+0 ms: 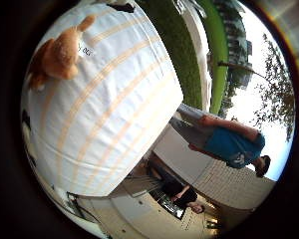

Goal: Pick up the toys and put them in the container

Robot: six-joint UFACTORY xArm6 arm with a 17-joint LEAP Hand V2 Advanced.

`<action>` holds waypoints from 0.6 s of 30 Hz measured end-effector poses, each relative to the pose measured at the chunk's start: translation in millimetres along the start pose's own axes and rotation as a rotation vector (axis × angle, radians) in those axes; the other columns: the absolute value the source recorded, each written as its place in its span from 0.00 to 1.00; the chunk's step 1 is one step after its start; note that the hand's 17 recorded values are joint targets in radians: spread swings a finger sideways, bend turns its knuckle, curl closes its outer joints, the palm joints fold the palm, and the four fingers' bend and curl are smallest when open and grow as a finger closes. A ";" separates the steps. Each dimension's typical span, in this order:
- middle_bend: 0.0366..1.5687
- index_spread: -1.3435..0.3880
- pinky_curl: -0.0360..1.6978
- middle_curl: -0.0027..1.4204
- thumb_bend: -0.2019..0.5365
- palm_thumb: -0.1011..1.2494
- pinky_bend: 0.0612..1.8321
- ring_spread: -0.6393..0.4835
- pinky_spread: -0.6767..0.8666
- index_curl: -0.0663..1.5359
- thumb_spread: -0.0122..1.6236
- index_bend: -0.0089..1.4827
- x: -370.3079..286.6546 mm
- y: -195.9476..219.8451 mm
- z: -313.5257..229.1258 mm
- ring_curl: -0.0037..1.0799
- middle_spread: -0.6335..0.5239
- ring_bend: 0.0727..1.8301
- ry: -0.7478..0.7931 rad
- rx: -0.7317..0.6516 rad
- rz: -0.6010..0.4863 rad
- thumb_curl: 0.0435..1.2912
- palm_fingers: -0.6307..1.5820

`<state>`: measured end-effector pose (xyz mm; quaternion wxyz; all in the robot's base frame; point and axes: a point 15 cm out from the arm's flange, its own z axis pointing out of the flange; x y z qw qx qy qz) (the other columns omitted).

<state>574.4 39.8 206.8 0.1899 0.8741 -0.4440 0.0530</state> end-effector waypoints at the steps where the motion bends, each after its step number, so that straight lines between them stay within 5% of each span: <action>1: 0.09 0.71 0.23 0.23 0.23 0.56 0.15 0.78 0.69 0.22 0.68 0.13 -0.7 -2.6 5.6 0.29 0.60 0.15 0.009 -0.009 0.002 0.25 0.31; 13: 0.12 0.73 0.20 0.25 0.24 0.58 0.12 0.78 0.68 0.22 0.68 0.13 -13.9 -17.0 43.2 0.30 0.54 0.17 0.033 -0.064 -0.030 0.24 0.42; 18: 0.27 0.65 0.20 0.31 0.26 0.64 0.15 0.70 0.66 0.23 0.67 0.11 -16.8 -19.0 43.5 0.36 0.44 0.32 0.023 -0.058 -0.040 0.26 0.69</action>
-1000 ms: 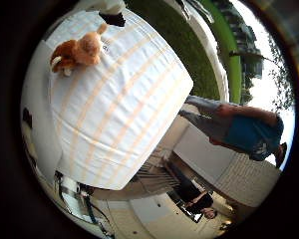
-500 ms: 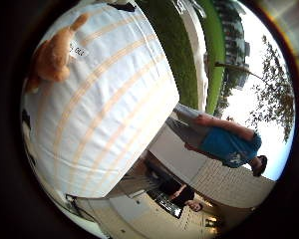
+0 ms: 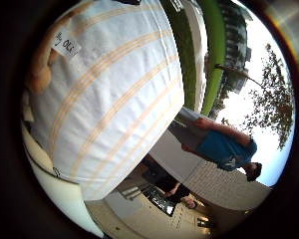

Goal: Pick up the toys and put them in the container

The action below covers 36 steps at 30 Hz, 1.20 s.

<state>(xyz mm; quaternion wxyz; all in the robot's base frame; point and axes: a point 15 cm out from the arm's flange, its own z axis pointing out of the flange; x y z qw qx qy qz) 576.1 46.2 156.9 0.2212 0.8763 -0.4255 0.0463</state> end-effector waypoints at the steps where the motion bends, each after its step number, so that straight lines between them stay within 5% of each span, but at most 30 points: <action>1: 0.30 0.64 0.20 0.33 0.26 0.65 0.17 0.69 0.66 0.22 0.67 0.10 -0.2 0.2 0.3 0.37 0.43 0.33 -0.003 0.000 0.000 0.26 0.72; 7: 0.52 0.54 0.31 0.47 0.26 0.73 0.34 0.61 0.68 0.19 0.64 0.10 -9.4 2.1 2.6 0.56 0.38 0.57 -0.059 0.001 -0.002 0.31 0.80; 16: 0.67 0.38 0.47 0.61 0.28 0.84 0.61 0.53 0.65 0.20 0.67 0.23 1.5 27.4 -32.2 0.68 0.35 0.69 -0.211 0.087 0.081 0.39 0.78; 36: 0.79 0.14 0.63 0.75 0.25 0.81 0.73 0.47 0.57 0.36 0.71 0.42 -23.8 180.9 -215.1 0.78 0.35 0.79 -0.274 0.203 0.100 0.50 0.66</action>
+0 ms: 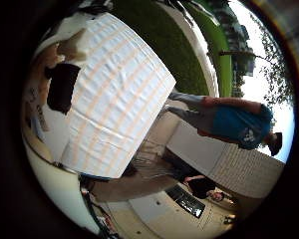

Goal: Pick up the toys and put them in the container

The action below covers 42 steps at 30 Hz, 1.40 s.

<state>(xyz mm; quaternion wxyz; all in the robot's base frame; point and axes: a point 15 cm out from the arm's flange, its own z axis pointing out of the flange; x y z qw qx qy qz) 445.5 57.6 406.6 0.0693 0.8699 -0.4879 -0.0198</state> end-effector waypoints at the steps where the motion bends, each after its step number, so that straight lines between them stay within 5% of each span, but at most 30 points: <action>1: 0.79 0.13 0.64 0.75 0.25 0.81 0.73 0.47 0.57 0.36 0.71 0.42 -10.9 5.5 -5.3 0.78 0.35 0.80 -0.022 0.001 -0.008 0.50 0.65; 11: 0.82 0.09 0.66 0.76 0.25 0.79 0.76 0.46 0.56 0.47 0.73 0.41 -137.9 34.8 -1.1 0.79 0.35 0.82 -0.250 -0.064 -0.069 0.51 0.62; 19: 0.82 0.07 0.66 0.76 0.23 0.72 0.76 0.46 0.55 0.57 0.75 0.41 -161.0 1.9 49.2 0.79 0.35 0.84 -0.246 -0.026 -0.043 0.48 0.59; 22: 0.73 0.12 0.64 0.70 0.23 0.70 0.72 0.51 0.56 0.60 0.76 0.37 -162.6 0.4 75.0 0.73 0.39 0.77 -0.252 -0.054 -0.034 0.46 0.56; 25: 0.46 0.26 0.62 0.59 0.24 0.69 0.66 0.61 0.60 0.62 0.76 0.31 -163.4 0.4 95.8 0.69 0.44 0.64 -0.263 -0.106 -0.036 0.44 0.24; 26: 0.37 0.31 0.58 0.53 0.24 0.69 0.59 0.67 0.62 0.60 0.76 0.29 -163.6 -0.3 103.8 0.60 0.48 0.51 -0.268 -0.130 -0.037 0.43 0.15; 34: 0.11 0.46 0.41 0.35 0.24 0.68 0.33 0.80 0.70 0.47 0.75 0.15 -174.8 14.7 92.2 0.34 0.57 0.23 -0.326 -0.145 -0.134 0.40 0.22; 42: 0.08 0.53 0.33 0.28 0.25 0.69 0.23 0.82 0.73 0.38 0.74 0.13 -164.3 40.9 58.9 0.29 0.59 0.15 -0.337 -0.111 -0.125 0.38 0.28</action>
